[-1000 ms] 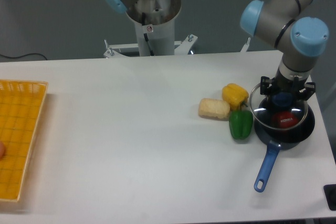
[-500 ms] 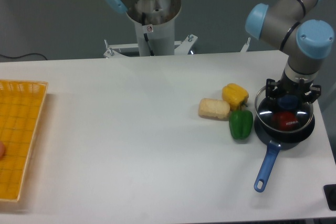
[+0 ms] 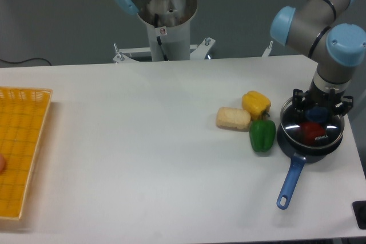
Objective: Close the pot lid
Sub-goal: 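Press the lid down to seat it on the saucepan rim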
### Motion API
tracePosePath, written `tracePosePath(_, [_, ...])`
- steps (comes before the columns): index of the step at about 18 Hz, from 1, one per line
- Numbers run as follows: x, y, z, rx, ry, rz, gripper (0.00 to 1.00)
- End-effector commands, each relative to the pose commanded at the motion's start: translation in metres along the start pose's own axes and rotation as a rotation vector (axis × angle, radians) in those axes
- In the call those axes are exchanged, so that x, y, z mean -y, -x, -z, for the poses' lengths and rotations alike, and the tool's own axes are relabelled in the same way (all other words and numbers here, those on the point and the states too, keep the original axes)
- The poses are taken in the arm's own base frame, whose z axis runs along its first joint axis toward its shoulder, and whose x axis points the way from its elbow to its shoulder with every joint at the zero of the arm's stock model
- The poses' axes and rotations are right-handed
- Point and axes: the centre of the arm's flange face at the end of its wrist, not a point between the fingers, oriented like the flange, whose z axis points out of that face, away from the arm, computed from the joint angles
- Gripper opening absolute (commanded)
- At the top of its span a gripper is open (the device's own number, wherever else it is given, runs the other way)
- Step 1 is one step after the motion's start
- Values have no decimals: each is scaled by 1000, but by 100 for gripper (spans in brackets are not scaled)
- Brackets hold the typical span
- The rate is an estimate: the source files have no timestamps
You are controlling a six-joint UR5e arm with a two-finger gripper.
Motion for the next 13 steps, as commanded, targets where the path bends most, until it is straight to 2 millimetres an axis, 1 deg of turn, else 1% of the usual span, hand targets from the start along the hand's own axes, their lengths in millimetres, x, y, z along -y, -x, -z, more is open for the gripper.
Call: tracePosePath(13, [5,3,-14,4,-6,-3,55])
